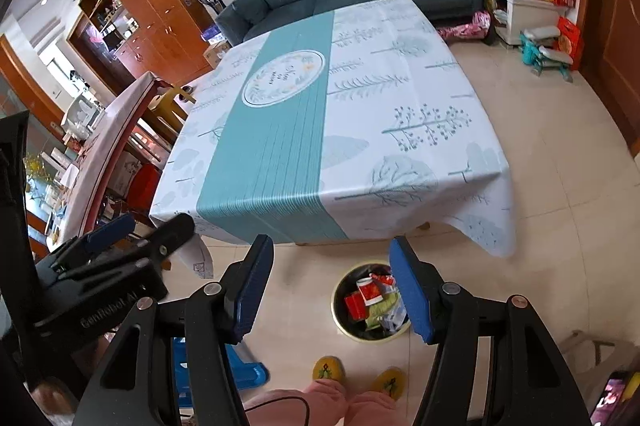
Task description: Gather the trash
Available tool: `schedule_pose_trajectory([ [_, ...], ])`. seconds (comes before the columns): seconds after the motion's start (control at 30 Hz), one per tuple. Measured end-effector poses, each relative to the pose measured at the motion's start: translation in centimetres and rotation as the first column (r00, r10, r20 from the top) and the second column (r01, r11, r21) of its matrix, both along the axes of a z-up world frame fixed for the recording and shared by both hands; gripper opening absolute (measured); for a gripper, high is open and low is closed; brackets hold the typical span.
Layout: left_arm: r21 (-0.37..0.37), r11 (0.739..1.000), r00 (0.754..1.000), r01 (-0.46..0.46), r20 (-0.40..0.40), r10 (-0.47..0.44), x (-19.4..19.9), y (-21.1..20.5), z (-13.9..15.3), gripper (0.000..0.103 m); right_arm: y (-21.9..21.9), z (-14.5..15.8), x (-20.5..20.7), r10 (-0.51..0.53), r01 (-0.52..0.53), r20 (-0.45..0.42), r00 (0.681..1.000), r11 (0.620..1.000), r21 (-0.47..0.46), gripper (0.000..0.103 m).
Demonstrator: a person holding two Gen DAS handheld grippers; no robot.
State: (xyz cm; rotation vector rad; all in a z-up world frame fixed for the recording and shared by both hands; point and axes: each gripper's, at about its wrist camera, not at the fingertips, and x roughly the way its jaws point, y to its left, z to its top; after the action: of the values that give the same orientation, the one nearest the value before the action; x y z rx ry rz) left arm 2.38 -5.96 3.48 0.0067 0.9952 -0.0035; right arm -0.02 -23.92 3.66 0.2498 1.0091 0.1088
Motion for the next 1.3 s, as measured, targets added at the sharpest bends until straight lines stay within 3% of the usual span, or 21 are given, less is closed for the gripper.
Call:
schedule_pose_trajectory([
  [0.47,0.003,0.999,0.999,-0.032,0.023,0.032,-0.8,0.8,1.0,0.085,1.2,0.7,0.7,0.018,-0.018,0.017,1.0,1.0,-0.024,0.061],
  [1.3,0.009,1.0,0.999,-0.009,0.035,0.009,-0.8,0.9,1.6,0.085,1.7,0.8,0.7,0.025,-0.024,0.013,1.0,0.999,-0.04,0.061],
])
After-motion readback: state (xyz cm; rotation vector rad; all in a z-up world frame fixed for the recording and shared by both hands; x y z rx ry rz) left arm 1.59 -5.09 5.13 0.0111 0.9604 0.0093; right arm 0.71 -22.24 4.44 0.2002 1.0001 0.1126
